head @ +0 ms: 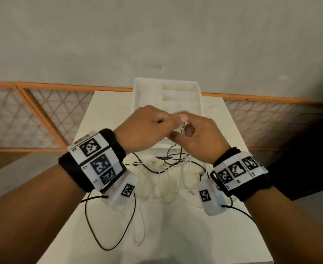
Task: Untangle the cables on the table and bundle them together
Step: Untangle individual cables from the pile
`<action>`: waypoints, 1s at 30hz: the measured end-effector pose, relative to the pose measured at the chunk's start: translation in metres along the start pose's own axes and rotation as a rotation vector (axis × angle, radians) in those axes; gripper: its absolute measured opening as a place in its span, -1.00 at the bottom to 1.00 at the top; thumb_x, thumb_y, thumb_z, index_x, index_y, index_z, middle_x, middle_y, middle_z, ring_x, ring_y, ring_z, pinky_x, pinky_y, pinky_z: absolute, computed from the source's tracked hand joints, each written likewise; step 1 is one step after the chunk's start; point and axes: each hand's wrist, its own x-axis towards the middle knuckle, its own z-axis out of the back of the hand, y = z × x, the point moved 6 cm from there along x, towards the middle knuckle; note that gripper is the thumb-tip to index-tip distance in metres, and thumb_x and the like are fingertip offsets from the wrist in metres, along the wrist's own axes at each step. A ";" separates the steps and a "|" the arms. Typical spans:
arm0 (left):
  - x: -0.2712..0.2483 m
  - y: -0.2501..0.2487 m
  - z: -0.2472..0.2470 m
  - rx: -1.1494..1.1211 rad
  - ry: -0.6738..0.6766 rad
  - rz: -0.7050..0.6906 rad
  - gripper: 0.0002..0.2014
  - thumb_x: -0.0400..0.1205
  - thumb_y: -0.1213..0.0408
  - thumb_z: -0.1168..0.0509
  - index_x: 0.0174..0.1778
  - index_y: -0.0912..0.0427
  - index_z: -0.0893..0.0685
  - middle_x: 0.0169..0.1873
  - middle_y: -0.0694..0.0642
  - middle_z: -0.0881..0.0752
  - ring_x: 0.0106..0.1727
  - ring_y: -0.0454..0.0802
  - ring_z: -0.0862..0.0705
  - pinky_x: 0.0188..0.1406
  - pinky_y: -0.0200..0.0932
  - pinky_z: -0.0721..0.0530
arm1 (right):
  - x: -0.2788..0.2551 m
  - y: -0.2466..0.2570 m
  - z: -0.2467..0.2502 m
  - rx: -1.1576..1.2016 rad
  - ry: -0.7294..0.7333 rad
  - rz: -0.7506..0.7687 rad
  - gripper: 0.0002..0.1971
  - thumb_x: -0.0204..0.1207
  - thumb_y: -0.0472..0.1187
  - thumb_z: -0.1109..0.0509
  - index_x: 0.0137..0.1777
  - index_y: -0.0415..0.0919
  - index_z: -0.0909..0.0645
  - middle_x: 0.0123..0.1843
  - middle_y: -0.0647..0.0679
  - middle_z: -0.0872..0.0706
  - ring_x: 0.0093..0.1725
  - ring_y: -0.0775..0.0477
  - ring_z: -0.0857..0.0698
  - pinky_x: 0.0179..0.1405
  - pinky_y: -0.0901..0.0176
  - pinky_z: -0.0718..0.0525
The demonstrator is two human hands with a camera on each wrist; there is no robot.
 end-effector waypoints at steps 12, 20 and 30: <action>-0.041 0.084 0.027 0.176 0.012 0.189 -0.42 0.70 -0.19 -0.06 -0.34 0.30 -0.48 -0.50 -0.01 -0.43 -0.47 -0.04 -0.35 -0.49 -0.26 -0.36 | 0.012 -0.092 0.109 -0.051 -0.752 -0.264 -0.82 0.55 0.01 -0.41 -0.21 -0.06 -0.66 -0.30 0.03 -0.75 -0.35 0.10 -0.70 -0.31 0.23 -0.62; -0.057 0.143 -0.014 0.179 -0.067 0.368 -0.51 0.77 -0.10 -0.07 -0.27 0.21 -0.58 -0.46 0.04 -0.64 -0.42 0.02 -0.58 -0.32 -0.10 -0.57 | -0.018 -0.144 0.037 -0.336 -0.051 -0.505 -0.23 0.53 -0.17 -0.50 0.67 0.16 -0.23 0.30 -0.09 -0.73 0.27 -0.21 -0.69 0.37 0.05 -0.57; -0.053 0.092 -0.031 0.323 0.236 0.111 -0.53 0.69 -0.20 -0.16 -0.36 0.11 -0.47 -0.51 -0.08 -0.47 -0.46 -0.17 -0.45 -0.38 -0.26 -0.39 | -0.030 -0.064 -0.055 -0.056 0.049 -0.288 -0.92 0.54 -0.21 -0.41 -0.03 -0.04 -0.71 -0.27 -0.03 -0.80 -0.37 -0.05 -0.77 -0.23 0.01 -0.77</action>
